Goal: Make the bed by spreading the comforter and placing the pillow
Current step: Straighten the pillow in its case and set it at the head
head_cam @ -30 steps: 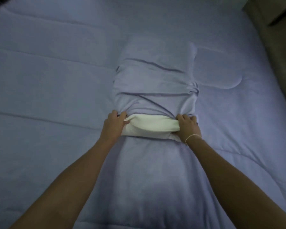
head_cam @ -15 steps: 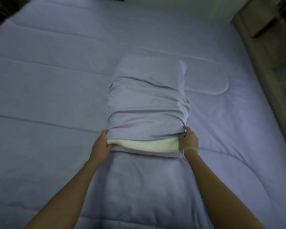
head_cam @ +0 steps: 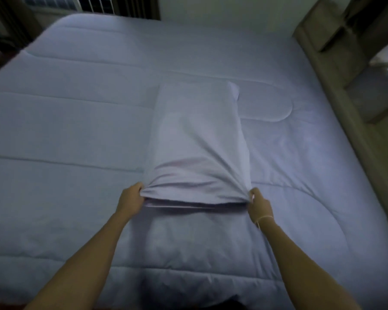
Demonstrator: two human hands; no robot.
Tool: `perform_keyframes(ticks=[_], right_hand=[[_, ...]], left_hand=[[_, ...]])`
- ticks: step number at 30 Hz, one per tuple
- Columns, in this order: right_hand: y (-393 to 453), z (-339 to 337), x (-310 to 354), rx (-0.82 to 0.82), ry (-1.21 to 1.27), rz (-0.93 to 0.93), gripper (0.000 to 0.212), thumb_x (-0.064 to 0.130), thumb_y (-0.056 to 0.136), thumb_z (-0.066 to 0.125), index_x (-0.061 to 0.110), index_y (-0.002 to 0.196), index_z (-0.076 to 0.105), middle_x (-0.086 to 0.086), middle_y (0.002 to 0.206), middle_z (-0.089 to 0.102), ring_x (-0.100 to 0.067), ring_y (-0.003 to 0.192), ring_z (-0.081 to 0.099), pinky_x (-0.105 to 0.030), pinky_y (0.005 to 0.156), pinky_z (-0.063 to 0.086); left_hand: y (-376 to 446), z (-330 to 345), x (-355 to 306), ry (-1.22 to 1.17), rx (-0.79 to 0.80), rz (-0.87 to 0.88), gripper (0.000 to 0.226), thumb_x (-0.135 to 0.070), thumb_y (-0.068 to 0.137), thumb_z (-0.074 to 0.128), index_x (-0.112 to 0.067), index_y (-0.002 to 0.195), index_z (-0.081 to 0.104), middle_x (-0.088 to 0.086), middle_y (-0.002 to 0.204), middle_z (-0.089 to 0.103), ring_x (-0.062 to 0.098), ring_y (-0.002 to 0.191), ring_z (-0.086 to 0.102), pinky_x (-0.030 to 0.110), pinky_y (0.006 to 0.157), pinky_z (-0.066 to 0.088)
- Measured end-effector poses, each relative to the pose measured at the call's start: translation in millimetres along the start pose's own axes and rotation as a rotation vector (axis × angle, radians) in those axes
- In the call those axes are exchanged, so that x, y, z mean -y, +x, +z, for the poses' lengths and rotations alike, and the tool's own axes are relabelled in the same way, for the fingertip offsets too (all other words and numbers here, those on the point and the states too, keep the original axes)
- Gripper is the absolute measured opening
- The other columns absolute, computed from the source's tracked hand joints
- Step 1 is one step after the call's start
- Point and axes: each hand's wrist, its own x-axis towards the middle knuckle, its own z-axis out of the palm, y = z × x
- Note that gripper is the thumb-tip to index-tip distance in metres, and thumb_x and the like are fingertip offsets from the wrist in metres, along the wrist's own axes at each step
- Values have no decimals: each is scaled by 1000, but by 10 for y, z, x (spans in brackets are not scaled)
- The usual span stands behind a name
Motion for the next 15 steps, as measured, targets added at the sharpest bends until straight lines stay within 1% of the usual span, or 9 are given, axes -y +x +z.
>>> perform_keyframes(ticks=[2, 4, 6, 7, 8, 10, 11, 13, 15], right_hand=[[-231, -41, -222, 16, -85, -78, 21, 2, 84, 45, 22, 87, 37, -8, 66, 49, -26, 57, 48, -31, 52, 36], [-355, -173, -391, 93, -185, -131, 27, 7, 85, 52, 27, 79, 35, -6, 65, 50, -26, 59, 48, -32, 54, 36], [-435, -295, -498, 241, -202, -144, 33, 13, 81, 64, 32, 76, 37, -4, 75, 54, -26, 69, 51, -32, 61, 41], [-478, -337, -547, 320, -111, -106, 32, 10, 78, 67, 33, 84, 44, -5, 85, 55, -27, 75, 53, -32, 67, 45], [-494, -358, -607, 374, 21, -41, 40, 5, 76, 67, 32, 101, 49, -7, 101, 55, -27, 84, 56, -34, 75, 49], [-493, -343, -696, 348, 208, 66, 74, -1, 76, 65, 29, 137, 35, -9, 135, 41, -31, 110, 54, -37, 87, 49], [-490, -299, -689, 316, 233, 93, 85, 0, 77, 66, 27, 146, 24, -11, 144, 35, -33, 121, 49, -37, 91, 47], [-480, -123, -606, 293, 237, 94, 94, 7, 77, 73, 22, 150, 15, -11, 144, 37, -33, 128, 44, -35, 96, 41], [-469, 75, -486, 263, 135, 84, 80, 12, 74, 76, 14, 142, 34, -11, 131, 50, -31, 120, 50, -35, 96, 42]], left_hand=[[-142, -4, 295, 37, 18, 67, 37, -5, 76, 64, -21, 63, 34, 15, 67, 56, 26, 65, 56, 31, 57, 35], [-299, 7, 493, 150, 154, 170, 35, -8, 74, 65, -22, 66, 34, 9, 67, 56, 22, 63, 55, 30, 56, 38], [-415, 51, 647, 219, 331, 241, 33, -12, 73, 63, -26, 64, 34, 4, 72, 57, 21, 68, 55, 29, 58, 39], [-449, 60, 702, 210, 403, 231, 31, -13, 73, 62, -27, 65, 35, 4, 74, 56, 21, 70, 54, 26, 58, 37], [-464, 68, 744, 165, 438, 189, 27, -12, 75, 62, -25, 67, 40, 5, 75, 57, 22, 72, 55, 23, 58, 36], [-471, 108, 744, -48, 348, 50, 17, -7, 79, 64, -15, 79, 50, 9, 81, 60, 28, 78, 59, 25, 63, 38], [-469, 144, 697, -146, 256, 6, 17, -9, 81, 66, -11, 86, 50, 11, 84, 60, 30, 81, 59, 27, 64, 40], [-463, 231, 562, -219, 165, -68, 34, -24, 82, 70, -9, 97, 43, 10, 83, 56, 28, 78, 56, 28, 60, 39], [-447, 312, 416, -191, 158, -123, 47, -31, 81, 72, -9, 104, 37, 9, 83, 54, 27, 78, 55, 33, 59, 38]])
